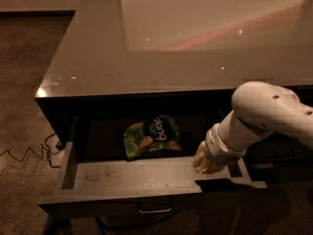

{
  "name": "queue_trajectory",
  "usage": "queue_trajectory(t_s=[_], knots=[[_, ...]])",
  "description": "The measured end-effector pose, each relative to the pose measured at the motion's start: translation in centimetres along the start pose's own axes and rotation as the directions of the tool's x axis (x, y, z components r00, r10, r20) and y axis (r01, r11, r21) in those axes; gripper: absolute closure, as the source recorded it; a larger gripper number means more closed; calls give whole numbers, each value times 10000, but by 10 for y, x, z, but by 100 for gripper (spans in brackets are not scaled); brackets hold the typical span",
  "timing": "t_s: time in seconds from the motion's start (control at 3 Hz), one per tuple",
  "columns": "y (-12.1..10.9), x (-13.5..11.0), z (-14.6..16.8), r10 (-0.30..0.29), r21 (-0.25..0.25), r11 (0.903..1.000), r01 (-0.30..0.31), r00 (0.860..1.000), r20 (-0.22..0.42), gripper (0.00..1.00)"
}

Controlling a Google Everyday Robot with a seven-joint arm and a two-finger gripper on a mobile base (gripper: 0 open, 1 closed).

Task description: Open top drawer

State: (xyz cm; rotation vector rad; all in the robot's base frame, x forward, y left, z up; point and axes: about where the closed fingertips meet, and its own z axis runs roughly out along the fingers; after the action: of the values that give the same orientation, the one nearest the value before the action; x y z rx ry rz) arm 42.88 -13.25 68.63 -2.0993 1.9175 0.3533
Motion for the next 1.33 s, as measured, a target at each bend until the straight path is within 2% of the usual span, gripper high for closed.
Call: queue_trajectory(t_s=[0.33,1.0,1.33], knots=[[19,-5,18,-83,-516,9986,80,10000,-49,100],[15,-11,15,-253,-420,9988,248,9996,-119,100],[5,-25,7,-656,-162,9977,651,9974,-304,100]])
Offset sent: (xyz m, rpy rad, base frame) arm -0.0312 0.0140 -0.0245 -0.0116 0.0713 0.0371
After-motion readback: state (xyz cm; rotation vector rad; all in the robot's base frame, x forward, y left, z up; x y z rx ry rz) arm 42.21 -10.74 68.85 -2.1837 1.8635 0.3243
